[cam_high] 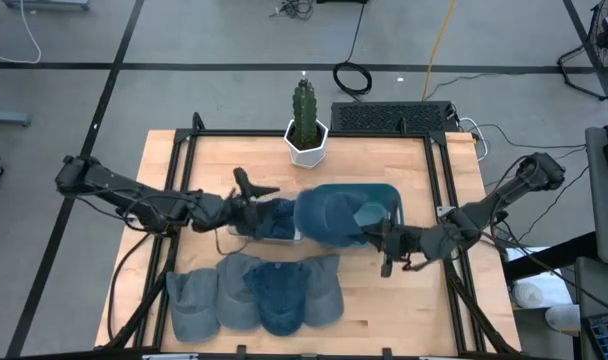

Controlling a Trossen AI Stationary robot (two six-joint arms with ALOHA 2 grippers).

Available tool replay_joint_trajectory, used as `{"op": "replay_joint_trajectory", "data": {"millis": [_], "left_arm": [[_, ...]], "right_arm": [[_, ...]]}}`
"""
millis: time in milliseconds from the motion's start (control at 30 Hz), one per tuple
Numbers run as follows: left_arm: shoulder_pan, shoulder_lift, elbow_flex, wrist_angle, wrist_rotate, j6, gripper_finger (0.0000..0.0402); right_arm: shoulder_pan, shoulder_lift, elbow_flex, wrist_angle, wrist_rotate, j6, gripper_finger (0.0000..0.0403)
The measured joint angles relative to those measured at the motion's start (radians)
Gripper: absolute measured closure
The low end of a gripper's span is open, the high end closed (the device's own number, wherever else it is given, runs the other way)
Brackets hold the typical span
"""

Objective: Pick & Place hat
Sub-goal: Put the right blue cap into the transparent bin

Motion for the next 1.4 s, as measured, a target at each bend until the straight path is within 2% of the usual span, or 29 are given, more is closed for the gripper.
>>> {"op": "replay_joint_trajectory", "data": {"millis": [200,400,633,933,1133,1400], "left_arm": [[0.003,0.082,0.0,0.125,0.002,0.389,0.0202],[0.003,0.12,0.0,0.242,0.014,0.586,0.0181],[0.006,0.124,0.0,0.24,0.112,0.585,0.019],[0.006,0.124,0.0,0.233,0.003,0.583,0.0198],[0.006,0.123,0.0,0.231,0.001,0.581,0.0193],[0.006,0.123,0.0,0.229,0.004,0.526,0.0206]], "right_arm": [[-0.097,-0.009,-0.058,0.067,-0.162,0.017,0.0403],[-0.181,-0.009,-0.079,0.106,-0.274,0.056,0.0403],[-0.215,-0.009,-0.08,0.127,-0.296,0.042,0.0403],[-0.21,-0.049,-0.08,0.097,-0.294,0.007,0.0403],[-0.21,-0.087,-0.081,0.098,-0.292,-0.022,0.0403],[-0.219,-0.087,-0.08,0.099,-0.291,-0.062,0.0403]]}}
